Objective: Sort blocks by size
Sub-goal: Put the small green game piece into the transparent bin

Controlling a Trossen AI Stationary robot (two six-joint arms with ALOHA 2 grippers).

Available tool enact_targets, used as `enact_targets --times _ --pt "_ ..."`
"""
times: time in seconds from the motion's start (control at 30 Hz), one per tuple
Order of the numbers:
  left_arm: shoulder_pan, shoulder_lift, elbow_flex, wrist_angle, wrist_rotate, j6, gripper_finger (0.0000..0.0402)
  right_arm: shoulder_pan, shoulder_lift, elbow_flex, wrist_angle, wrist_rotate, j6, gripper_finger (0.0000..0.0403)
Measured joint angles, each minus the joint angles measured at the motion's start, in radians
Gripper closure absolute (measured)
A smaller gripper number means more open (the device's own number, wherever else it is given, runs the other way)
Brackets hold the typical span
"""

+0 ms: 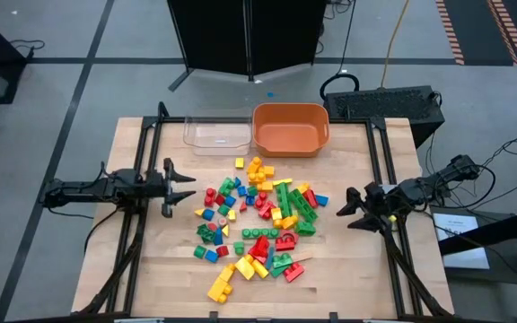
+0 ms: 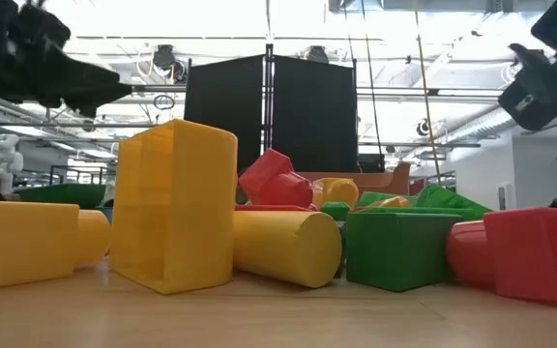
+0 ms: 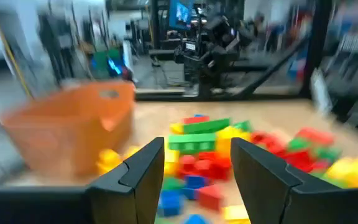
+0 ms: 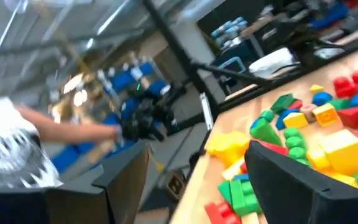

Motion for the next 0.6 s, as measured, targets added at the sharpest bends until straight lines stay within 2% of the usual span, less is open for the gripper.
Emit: enact_targets --times 0.13,0.27,0.47,0.6 --pt "-0.001 0.000 0.000 0.001 0.001 0.198 0.0214 0.000 0.000 0.000 0.090 0.190 0.076 0.0142" --pt "-0.001 0.000 -0.003 0.033 -0.076 0.239 0.0214 0.000 0.000 0.000 0.190 0.347 0.006 0.0142" --pt "-0.001 0.009 -0.001 0.190 -0.081 0.101 0.0214 0.000 0.000 0.000 0.215 0.452 -0.075 0.0142" --pt "-0.001 0.010 -0.001 0.274 -0.036 -0.032 0.0214 0.000 0.000 0.000 0.215 0.509 -0.110 0.0142"
